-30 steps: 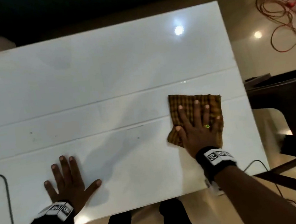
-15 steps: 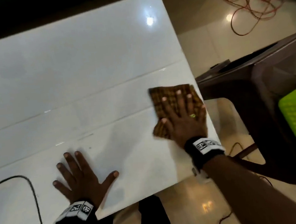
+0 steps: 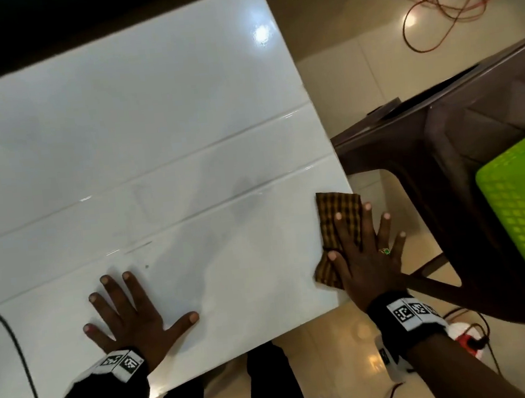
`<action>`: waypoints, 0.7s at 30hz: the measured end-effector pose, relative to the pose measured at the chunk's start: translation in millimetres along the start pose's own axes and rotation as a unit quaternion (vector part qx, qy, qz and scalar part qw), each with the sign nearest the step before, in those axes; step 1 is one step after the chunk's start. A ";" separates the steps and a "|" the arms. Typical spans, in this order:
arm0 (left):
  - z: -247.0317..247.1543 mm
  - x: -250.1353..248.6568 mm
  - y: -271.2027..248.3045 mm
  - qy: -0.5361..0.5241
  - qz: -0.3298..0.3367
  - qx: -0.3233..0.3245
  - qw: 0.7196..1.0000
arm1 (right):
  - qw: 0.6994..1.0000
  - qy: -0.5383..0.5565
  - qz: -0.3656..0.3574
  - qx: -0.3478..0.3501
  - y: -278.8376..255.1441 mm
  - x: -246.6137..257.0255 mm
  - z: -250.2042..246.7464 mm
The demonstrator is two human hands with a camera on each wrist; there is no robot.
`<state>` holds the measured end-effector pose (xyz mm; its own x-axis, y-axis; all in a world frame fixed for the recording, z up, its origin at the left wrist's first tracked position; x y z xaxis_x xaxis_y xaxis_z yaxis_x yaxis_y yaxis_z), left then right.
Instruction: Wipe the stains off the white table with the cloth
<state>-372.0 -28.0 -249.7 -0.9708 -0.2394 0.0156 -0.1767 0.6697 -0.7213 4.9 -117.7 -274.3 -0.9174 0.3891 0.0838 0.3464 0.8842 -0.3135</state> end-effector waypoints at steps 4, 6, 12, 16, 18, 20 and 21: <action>2.9 0.1 1.3 -0.006 0.007 -0.008 1.000 | 1.000 0.003 0.004 -0.023 10.6 38.4 4.8; 5.3 0.8 1.7 -0.006 0.011 -0.009 1.000 | 0.999 0.011 -0.029 -0.029 5.3 76.8 8.7; 2.2 1.9 -1.2 -0.012 0.016 -0.018 1.000 | 0.990 0.030 -0.141 0.001 -11.3 112.5 13.1; 3.2 1.6 0.4 -0.028 0.033 -0.027 0.999 | 0.992 -0.038 -0.120 -0.003 13.3 63.0 4.4; 7.6 7.0 1.4 -0.032 0.043 -0.046 0.998 | 0.994 -0.060 -0.095 -0.007 16.1 62.9 5.0; 9.5 11.3 3.2 -0.044 0.050 -0.056 0.996 | 0.997 -0.050 -0.065 -0.007 9.4 84.3 10.0; 10.1 11.9 3.7 -0.049 0.055 -0.057 0.996 | 0.998 -0.041 -0.056 -0.004 1.8 99.0 13.3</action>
<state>-382.6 -35.5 -259.2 -0.9658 -0.2234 -0.1315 -0.0922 0.7703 -0.6309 -87.9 -81.1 -279.1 -0.9631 0.2661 0.0395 0.2428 0.9231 -0.2981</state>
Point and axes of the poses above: each hand's wrist, its own y-axis towards the middle knuckle, its own z-axis out of the palm, x = y × z, the point moved 1 cm from there along y, towards the middle knuckle, and after that the axes turned 10 degrees about -x, right-handed, at the moved point
